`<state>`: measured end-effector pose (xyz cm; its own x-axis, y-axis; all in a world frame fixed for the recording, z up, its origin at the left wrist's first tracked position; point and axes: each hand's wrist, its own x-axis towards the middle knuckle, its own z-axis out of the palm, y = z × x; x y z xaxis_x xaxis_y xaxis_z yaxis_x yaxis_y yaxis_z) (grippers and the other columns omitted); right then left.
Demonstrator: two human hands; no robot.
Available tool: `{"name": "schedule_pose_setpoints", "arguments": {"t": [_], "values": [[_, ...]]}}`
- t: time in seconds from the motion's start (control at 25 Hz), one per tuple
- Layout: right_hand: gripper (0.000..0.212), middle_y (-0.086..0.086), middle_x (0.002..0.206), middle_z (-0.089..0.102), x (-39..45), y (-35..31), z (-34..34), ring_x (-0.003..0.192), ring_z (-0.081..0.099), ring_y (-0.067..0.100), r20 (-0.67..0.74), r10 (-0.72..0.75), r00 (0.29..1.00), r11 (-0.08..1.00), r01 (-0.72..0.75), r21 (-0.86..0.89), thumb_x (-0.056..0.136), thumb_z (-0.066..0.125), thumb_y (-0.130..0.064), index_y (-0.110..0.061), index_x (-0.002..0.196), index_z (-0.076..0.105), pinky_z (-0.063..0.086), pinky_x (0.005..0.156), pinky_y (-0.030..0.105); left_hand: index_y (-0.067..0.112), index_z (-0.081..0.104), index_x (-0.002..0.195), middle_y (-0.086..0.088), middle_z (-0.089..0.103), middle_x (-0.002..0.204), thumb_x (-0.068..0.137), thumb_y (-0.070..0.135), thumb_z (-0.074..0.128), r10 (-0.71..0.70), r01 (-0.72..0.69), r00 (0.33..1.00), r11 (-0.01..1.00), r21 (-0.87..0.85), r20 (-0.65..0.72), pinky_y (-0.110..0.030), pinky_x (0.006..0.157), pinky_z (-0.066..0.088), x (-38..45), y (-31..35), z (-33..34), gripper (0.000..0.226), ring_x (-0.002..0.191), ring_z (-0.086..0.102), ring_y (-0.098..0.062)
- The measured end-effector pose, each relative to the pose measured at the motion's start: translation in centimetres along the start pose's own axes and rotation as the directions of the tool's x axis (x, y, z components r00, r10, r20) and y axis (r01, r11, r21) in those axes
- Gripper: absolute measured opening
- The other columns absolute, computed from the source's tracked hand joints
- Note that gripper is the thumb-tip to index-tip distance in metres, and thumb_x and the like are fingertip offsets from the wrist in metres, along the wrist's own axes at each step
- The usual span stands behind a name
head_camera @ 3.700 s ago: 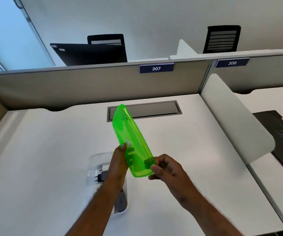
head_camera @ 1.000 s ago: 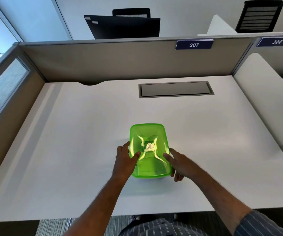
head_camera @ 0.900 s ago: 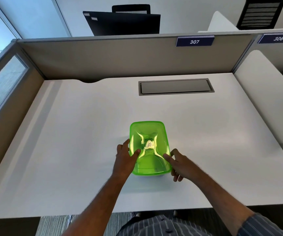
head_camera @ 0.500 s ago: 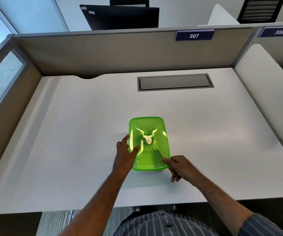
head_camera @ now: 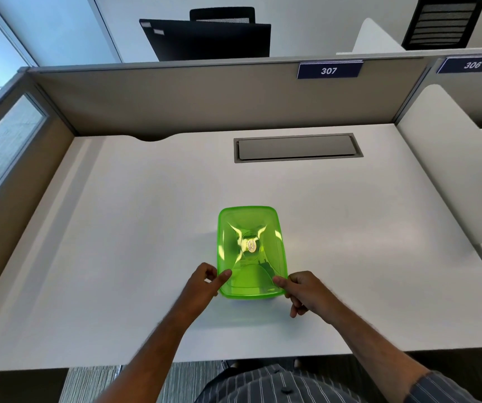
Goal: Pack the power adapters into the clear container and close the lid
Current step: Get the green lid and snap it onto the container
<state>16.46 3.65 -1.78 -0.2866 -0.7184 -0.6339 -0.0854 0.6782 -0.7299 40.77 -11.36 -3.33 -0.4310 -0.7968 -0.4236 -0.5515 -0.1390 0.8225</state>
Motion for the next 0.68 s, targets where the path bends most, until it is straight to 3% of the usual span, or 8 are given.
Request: {"name": "schedule_pose_setpoints", "arguments": {"t": [0.16,0.28,0.44,0.56,0.68], "values": [[0.051,0.005,0.046,0.050,0.1,0.2,0.0,0.044,0.064,0.026,0.002,0.010,1.000,1.000,-0.010,-0.007,0.091,0.067,-0.052,-0.005,0.074,0.057,0.042,0.042,0.023,0.008,0.055,0.080,-0.013,0.071,0.071,0.074,0.080,0.064,-0.013,0.010,0.987,1.000,0.019,0.161,-0.021,0.053,0.043,-1.5,-0.7,-0.2,0.073,0.060,0.065,-0.012],[0.051,0.006,0.046,0.050,0.2,0.1,-0.2,0.044,0.064,0.026,0.018,-0.006,1.000,1.000,0.006,-0.014,0.090,0.068,-0.053,-0.005,0.073,0.058,0.040,0.042,0.023,0.013,0.058,0.075,-0.004,0.068,0.065,0.066,0.084,0.065,-0.002,0.013,0.978,0.999,-0.051,0.210,-0.021,0.056,0.045,-1.9,-0.7,0.1,0.072,0.057,0.060,-0.012],[0.052,0.006,0.047,0.052,0.3,-0.1,-0.6,0.046,0.065,0.025,0.045,-0.013,0.999,0.999,0.015,-0.038,0.090,0.068,-0.054,-0.006,0.074,0.059,0.041,0.044,0.024,0.009,0.061,0.079,-0.005,0.068,0.064,0.064,0.078,0.072,-0.015,0.050,0.977,0.986,-0.158,0.214,-0.028,0.063,0.047,-1.9,-0.8,0.2,0.071,0.059,0.055,-0.016],[0.052,0.006,0.046,0.051,0.4,0.1,-0.5,0.046,0.065,0.026,0.044,-0.005,0.999,0.999,0.006,-0.031,0.088,0.069,-0.055,-0.006,0.073,0.059,0.040,0.043,0.022,0.005,0.064,0.081,-0.007,0.069,0.064,0.051,0.087,0.074,-0.021,0.055,0.985,0.980,-0.193,0.174,-0.026,0.061,0.048,-2.2,-0.8,0.5,0.087,0.058,0.056,-0.018],[0.052,0.007,0.044,0.050,0.5,0.1,-0.5,0.044,0.064,0.026,0.049,-0.001,0.999,1.000,0.001,-0.011,0.086,0.071,-0.054,-0.005,0.073,0.058,0.038,0.043,0.023,0.005,0.064,0.081,-0.009,0.069,0.063,0.049,0.087,0.076,-0.021,0.053,0.987,0.979,-0.198,0.160,-0.024,0.058,0.048,-2.1,-0.8,0.6,0.089,0.056,0.057,-0.018]]}}
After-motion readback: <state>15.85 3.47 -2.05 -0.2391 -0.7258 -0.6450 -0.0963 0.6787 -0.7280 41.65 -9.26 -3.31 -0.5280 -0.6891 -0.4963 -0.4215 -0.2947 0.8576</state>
